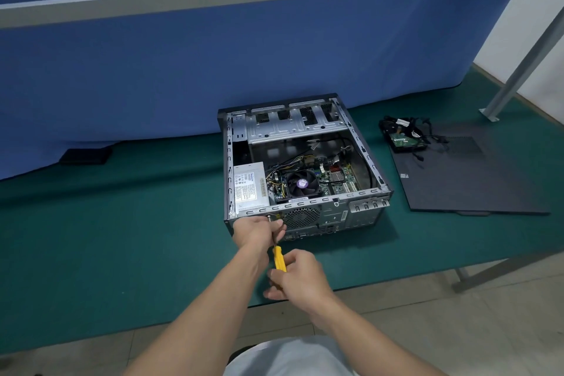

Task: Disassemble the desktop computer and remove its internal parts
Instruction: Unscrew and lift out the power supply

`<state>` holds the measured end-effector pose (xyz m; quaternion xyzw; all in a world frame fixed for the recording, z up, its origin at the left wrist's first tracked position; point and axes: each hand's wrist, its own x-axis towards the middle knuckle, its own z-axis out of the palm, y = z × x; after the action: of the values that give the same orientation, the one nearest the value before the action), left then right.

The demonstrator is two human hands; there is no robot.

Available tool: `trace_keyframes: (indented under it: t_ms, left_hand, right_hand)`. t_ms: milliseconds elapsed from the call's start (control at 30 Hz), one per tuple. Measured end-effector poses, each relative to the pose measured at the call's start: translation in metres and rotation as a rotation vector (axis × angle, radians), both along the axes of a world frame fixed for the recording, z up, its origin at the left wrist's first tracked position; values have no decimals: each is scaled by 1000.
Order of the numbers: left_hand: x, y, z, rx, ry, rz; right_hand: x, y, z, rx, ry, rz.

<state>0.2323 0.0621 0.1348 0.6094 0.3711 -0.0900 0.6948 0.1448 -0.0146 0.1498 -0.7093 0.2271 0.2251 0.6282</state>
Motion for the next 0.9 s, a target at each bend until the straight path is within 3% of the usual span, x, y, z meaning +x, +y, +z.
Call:
trace_keyframes:
  t_ms: [100, 267, 300, 400, 500, 567, 633, 767, 833, 900]
  left_hand:
    - [1, -2, -2, 51, 1, 23]
    - [-2, 1, 3, -127, -46, -8]
    - [-2, 2, 4, -160, -51, -12]
    - [-3, 4, 1, -169, -42, -27]
    - [-1, 6, -3, 30, -31, -55]
    - [0, 5, -3, 99, -39, -52]
    - [1, 3, -2, 75, -44, -30]
    - [-2, 3, 3, -148, -60, -11]
    - [-4, 6, 2, -219, -73, -11]
    - [-5, 6, 0, -210, -59, -3]
  right_hand:
    - [0, 3, -1, -73, -35, 25]
    - [6, -10, 6, 586, 197, -75]
    - [6, -12, 6, 639, 223, -82]
    - [4, -10, 0, 435, 166, -78]
    - [2, -5, -1, 101, 79, -77]
    - [2, -4, -2, 6, 50, -67]
    - [2, -7, -1, 87, 63, -64]
    - [5, -16, 6, 603, 245, -93]
    - [5, -16, 4, 604, 246, -69]
    - [3, -11, 1, 436, 178, -74]
